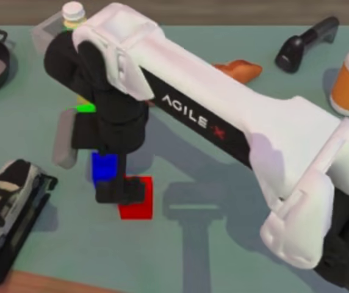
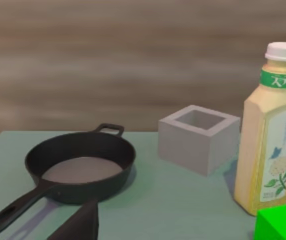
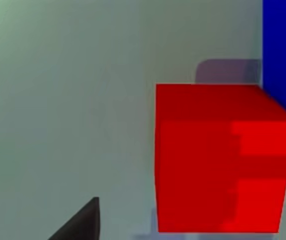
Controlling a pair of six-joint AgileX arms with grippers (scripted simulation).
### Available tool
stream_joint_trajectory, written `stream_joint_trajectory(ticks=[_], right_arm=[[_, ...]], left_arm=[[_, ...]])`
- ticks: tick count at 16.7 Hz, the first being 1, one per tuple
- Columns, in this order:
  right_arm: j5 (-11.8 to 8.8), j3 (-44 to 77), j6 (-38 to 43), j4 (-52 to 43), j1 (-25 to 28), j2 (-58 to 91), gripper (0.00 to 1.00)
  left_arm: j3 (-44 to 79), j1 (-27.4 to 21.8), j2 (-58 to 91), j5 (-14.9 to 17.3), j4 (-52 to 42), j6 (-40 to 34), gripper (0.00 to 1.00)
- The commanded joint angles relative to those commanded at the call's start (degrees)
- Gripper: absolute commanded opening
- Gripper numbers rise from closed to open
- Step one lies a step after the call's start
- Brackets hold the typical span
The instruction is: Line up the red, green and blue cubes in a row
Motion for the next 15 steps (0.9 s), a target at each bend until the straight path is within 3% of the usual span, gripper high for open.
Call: stream_joint_trajectory(ticks=[9,15], right_arm=[[0.1,3.8,0.2,-3.3,-0.2,0.2,1.00],[1.5,-8.8,5.0,7.1,-1.4,-12.1,1.00]], left_arm=[[0.4,-0.1,0.4,0.1,-0.2,0.1,1.00],[11.2,-2.3,11.6,2.2,-7.6,4.4,1.00]])
